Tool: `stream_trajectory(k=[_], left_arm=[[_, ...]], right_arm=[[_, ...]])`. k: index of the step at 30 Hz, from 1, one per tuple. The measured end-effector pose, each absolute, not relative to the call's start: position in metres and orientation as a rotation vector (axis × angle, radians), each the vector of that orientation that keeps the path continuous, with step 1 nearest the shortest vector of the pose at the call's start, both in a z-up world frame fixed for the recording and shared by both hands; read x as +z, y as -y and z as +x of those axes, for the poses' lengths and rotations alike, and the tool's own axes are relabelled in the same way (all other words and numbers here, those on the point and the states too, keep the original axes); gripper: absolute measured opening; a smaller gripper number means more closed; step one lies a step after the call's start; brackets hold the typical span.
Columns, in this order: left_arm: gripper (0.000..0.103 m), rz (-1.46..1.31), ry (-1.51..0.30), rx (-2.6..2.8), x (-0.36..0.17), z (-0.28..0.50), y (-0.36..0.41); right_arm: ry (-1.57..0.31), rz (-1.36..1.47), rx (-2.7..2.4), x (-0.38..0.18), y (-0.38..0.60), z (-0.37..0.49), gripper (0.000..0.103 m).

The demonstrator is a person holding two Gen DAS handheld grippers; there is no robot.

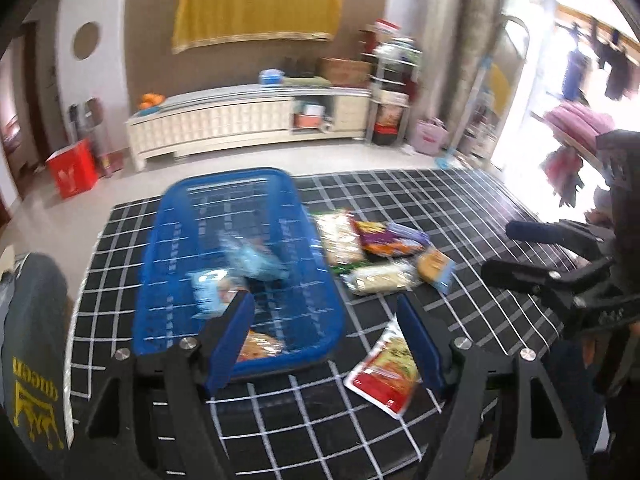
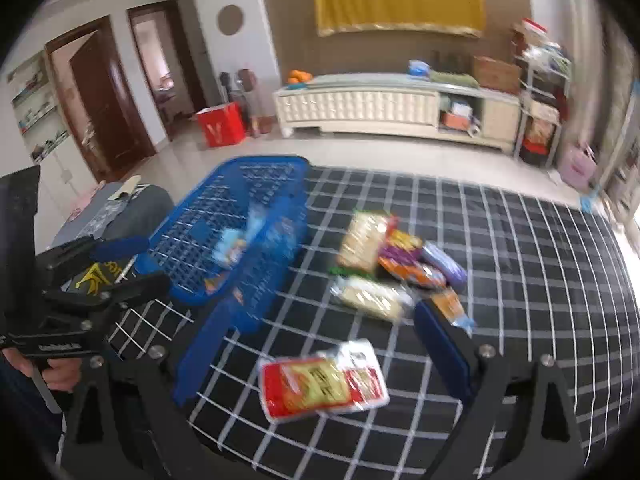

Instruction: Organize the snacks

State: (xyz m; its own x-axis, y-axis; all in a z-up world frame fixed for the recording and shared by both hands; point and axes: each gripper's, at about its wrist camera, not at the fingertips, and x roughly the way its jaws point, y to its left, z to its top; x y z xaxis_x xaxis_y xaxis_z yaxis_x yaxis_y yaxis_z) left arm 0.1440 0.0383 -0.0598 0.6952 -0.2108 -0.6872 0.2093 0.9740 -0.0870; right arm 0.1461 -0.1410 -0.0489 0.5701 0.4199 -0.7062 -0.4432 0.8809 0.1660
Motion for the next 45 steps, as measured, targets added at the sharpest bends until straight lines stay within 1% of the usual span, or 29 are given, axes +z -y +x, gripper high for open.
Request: stream_trajectory(k=[3,7,9,15,23,28,35,36,41,44,45], left_arm=[[0.072,0.043,-0.797,-0.302,-0.068,0.143,-0.018],[0.072,0.159,-0.86,-0.373,-0.088,0.144,0.02],[0.072,0.22,-0.887,-0.396,-0.097,0.145,0.036],[0.072,0.373,-0.994,-0.488,-0.143,0.155,0.087],[0.072,0.409,-1.152,-0.492,-0.201,0.189,0.101],[0.072,0.444,-1.226,-0.496,-0.23,0.201,0.102],[0.071,0.39,-1.225,-0.52,-0.232,0.207,0.096],[0.07,0.388,-1.223,-0.518,-0.232,0.206,0.096],[0.043,0.367,-1.205,-0.502,-0.226,0.196,0.098],[0.034,0.36,-1.162,-0.49,-0.223,0.185,0.1],[0.033,0.347,-1.15,-0.488,-0.22,0.183,0.1]], right_arm=[[-0.858,-0.019,0.444,-0.066,0.163,0.138,0.096],[-0.839,-0.018,0.417,-0.082,0.191,0.125,0.096],[-0.862,0.002,0.434,-0.092,0.201,0.123,0.096],[-0.889,-0.012,0.41,-0.114,0.218,0.122,0.096],[-0.897,-0.065,0.36,-0.14,0.235,0.118,0.096],[-0.876,-0.06,0.354,-0.145,0.244,0.118,0.096],[-0.888,-0.028,0.345,-0.151,0.25,0.122,0.096],[-0.892,-0.02,0.346,-0.151,0.25,0.123,0.096],[-0.918,0.004,0.343,-0.153,0.248,0.127,0.096],[-0.937,-0.001,0.347,-0.153,0.244,0.13,0.096],[-0.942,-0.005,0.351,-0.153,0.242,0.131,0.096]])
